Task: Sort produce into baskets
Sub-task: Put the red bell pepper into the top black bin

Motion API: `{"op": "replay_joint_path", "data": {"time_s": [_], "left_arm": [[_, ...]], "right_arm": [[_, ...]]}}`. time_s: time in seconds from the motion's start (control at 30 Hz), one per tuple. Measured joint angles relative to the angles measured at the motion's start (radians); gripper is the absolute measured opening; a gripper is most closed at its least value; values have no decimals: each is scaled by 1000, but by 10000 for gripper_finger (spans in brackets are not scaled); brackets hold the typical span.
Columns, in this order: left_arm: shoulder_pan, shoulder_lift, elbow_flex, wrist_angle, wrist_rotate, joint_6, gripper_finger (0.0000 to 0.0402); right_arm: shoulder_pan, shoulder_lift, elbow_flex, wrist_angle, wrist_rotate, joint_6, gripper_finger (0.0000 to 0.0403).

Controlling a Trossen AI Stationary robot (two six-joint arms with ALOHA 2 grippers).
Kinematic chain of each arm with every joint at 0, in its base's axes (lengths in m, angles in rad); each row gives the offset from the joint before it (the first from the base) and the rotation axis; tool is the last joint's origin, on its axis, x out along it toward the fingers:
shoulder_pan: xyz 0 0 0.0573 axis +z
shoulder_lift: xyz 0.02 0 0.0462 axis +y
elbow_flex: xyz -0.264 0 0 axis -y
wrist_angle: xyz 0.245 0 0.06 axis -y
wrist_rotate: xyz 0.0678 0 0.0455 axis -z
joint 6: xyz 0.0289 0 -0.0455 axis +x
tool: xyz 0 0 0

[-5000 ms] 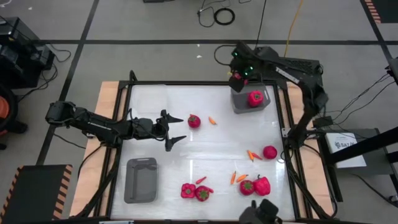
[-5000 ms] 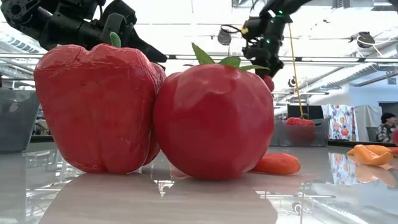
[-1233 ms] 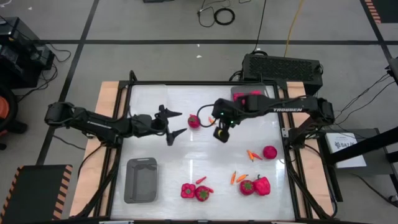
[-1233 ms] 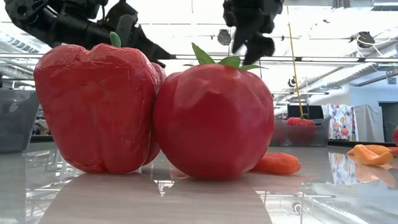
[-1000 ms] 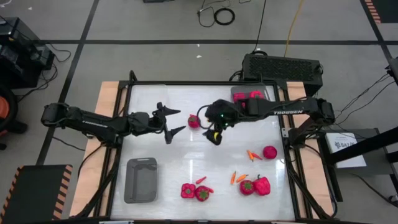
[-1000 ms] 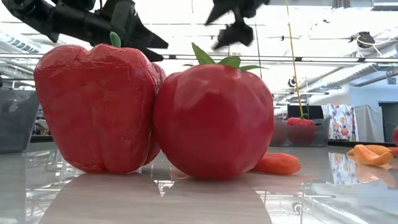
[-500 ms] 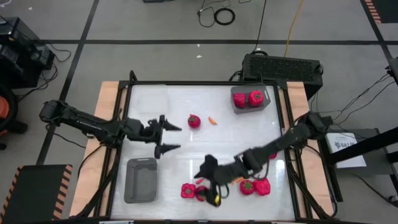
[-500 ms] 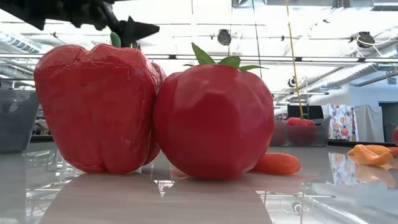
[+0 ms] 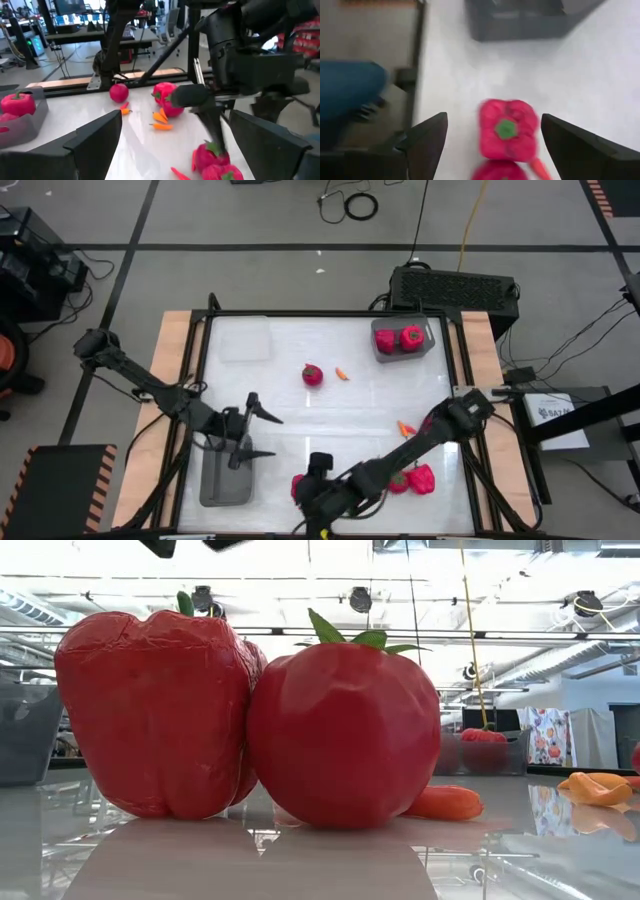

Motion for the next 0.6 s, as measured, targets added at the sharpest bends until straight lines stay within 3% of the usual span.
{"op": "replay_joint_path", "data": {"time_s": [0.17,0.6], "left_arm": [[-45,0,2,-38,-68,-12,374],[-52,9,3,-105,-95,-73,374]], "right_arm": [[-5,89,142,-106,10,-5,313],[-6,112,119,-116,58,20,313]]}}
